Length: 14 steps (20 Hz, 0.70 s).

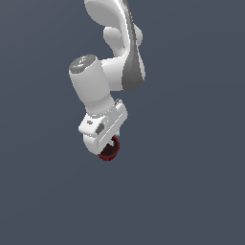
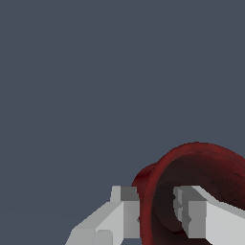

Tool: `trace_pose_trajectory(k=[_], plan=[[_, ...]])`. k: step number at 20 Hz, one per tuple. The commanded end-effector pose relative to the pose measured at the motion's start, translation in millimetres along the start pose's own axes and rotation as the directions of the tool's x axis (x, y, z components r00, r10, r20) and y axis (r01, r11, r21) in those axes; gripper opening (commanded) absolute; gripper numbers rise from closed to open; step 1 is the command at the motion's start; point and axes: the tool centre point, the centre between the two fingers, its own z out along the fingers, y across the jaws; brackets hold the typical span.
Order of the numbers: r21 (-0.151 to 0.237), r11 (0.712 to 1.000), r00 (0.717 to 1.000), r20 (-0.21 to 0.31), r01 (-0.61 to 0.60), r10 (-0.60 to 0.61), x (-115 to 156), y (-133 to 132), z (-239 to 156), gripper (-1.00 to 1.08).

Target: Pick up the object and move it to a goal position.

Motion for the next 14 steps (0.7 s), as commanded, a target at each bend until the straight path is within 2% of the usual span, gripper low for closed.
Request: trace_pose_trajectory(k=[1,14], plan=[[-0.001,1.000,1.000,0.000,0.000,0.000,0.4,0.3,-0.5,-1.00],[-0.001,1.000,1.000,0.000,0.000,0.000,18.1,10.3,-11.5,-1.00]])
